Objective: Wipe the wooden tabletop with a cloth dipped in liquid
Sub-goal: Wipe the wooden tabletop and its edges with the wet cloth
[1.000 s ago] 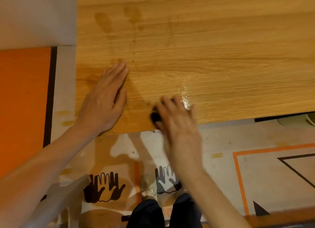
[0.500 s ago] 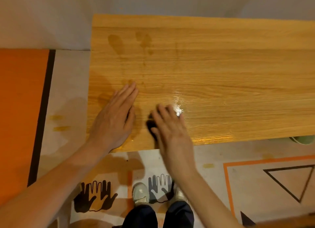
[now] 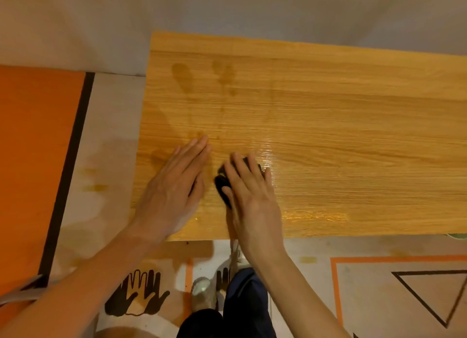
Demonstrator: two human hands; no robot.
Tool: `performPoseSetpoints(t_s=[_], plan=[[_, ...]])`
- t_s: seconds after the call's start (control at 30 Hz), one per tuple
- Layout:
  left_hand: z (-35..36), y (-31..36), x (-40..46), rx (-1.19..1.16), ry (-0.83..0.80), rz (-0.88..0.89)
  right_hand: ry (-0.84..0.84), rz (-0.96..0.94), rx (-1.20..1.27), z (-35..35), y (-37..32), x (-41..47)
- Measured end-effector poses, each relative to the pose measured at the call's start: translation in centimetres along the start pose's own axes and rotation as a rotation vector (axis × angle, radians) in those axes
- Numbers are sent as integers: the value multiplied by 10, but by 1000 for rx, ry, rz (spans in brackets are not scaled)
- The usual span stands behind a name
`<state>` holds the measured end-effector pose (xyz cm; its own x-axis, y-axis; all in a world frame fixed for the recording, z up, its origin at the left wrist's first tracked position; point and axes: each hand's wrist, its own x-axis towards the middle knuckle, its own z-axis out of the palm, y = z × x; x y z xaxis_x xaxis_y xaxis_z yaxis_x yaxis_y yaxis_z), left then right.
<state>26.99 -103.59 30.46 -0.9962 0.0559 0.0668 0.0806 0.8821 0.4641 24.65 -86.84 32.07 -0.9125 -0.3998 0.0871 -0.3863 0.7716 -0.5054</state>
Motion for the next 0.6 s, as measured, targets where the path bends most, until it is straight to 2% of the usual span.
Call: performPoseSetpoints(t_s=[0.07,0.13,0.23,0.3,0.43,0.53,0.6], plan=[[-1,0,1,-16,-5,0,5,57,-7,-28,41,-4],[-1,0,1,-12,-17,-18,81,244,19,-58,85,-2],[-3,1,2,-21,-38,-32,205,450,47,-66,98,10],[-4,2,3,-64,-49,-46,199,375,39,-42,67,17],[-5,3,4,-114,3,-78,22,23,28,6,4,24],[-13,0,21,-111,74,-136,-107,-106,10,-9,27,34],[-19,-5,44,-119,106,-225,-98,-55,13,-32,62,43]])
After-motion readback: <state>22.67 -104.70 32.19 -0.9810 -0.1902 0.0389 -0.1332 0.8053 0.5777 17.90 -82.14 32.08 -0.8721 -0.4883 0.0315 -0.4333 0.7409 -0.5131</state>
